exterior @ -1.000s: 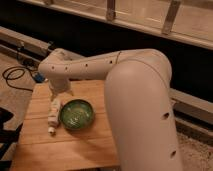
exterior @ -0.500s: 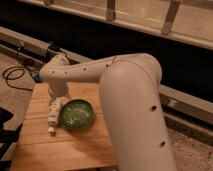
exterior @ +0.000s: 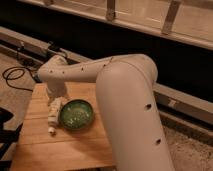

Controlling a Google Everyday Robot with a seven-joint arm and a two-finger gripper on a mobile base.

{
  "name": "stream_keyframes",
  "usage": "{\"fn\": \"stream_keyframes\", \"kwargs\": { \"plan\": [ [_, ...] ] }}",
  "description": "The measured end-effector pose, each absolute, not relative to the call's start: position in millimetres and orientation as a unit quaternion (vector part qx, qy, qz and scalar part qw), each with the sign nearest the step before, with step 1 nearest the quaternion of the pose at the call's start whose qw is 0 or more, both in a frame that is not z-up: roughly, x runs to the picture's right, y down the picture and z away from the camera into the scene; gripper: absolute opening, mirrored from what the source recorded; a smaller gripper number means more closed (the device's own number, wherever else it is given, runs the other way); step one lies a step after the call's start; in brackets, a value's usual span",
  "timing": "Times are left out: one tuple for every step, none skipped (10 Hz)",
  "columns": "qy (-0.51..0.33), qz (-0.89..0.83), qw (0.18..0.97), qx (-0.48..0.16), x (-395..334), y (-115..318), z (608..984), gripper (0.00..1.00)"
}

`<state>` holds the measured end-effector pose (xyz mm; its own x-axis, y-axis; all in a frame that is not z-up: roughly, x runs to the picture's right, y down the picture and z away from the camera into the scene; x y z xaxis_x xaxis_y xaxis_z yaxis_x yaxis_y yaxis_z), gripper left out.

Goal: Place the bottle in the ceramic bowl

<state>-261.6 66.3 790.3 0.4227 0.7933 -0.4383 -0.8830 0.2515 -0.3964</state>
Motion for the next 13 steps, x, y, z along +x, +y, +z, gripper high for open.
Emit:
{"fn": "stream_keyframes", "kwargs": {
  "plan": [
    [0.071,0.528,0.79,-0.304,-263,66,791,0.65],
    [0.066,0.516,0.797,-0.307,-272,65,795,0.65],
    [0.063,0.507,0.802,-0.309,-281,65,797,0.65],
    [0.06,0.501,0.805,-0.313,-288,65,798,0.65],
    [0.056,0.495,0.809,-0.313,-289,65,800,0.65],
    [0.054,0.49,0.812,-0.313,-287,64,804,0.65],
    [0.052,0.485,0.814,-0.316,-290,65,807,0.65],
    [0.049,0.48,0.815,-0.319,-294,67,810,0.65],
    [0.045,0.477,0.814,-0.327,-297,71,816,0.65],
    [0.041,0.474,0.814,-0.334,-300,73,821,0.65],
    [0.038,0.471,0.814,-0.338,-303,75,823,0.65],
    [0.034,0.466,0.814,-0.345,-308,79,826,0.65],
    [0.032,0.461,0.815,-0.35,-313,81,828,0.65]
  ]
}}
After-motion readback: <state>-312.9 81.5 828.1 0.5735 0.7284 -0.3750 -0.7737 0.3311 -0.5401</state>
